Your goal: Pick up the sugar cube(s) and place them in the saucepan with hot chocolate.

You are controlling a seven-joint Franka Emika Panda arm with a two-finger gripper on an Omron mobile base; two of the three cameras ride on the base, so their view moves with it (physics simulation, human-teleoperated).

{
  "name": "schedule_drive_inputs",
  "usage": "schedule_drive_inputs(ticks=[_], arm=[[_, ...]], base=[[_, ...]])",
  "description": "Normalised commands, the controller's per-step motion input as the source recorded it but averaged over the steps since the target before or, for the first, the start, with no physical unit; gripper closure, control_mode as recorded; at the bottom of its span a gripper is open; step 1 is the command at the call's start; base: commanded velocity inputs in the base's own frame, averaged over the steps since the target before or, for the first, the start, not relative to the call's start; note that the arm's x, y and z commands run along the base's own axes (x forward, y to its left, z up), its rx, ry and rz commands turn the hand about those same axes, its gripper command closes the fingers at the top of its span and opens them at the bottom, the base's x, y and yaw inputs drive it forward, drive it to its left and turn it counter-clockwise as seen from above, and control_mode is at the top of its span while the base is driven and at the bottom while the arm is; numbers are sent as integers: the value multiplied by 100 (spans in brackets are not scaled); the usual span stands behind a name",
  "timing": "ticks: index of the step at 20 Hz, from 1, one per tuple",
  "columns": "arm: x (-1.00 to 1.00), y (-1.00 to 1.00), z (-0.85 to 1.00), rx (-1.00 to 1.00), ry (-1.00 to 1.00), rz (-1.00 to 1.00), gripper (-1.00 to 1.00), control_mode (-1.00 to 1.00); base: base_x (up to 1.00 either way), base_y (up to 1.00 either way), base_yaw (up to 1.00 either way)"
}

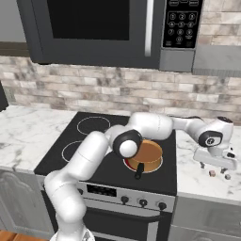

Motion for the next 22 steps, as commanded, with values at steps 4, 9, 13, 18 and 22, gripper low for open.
schedule_drive_inputs(ticks=[4,9,13,18,22], arm=[[0,0,-17,0,0,0,-100,-100],[0,-2,-3,0,0,0,-100,-100],[0,-9,-14,0,0,0,-100,-100],[0,-3,-12,0,1,0,-100,-100],[0,0,-9,0,3,0,-100,-100]], base=[[0,0,0],[0,0,0],[0,0,0],[0,0,0],[0,0,0]])
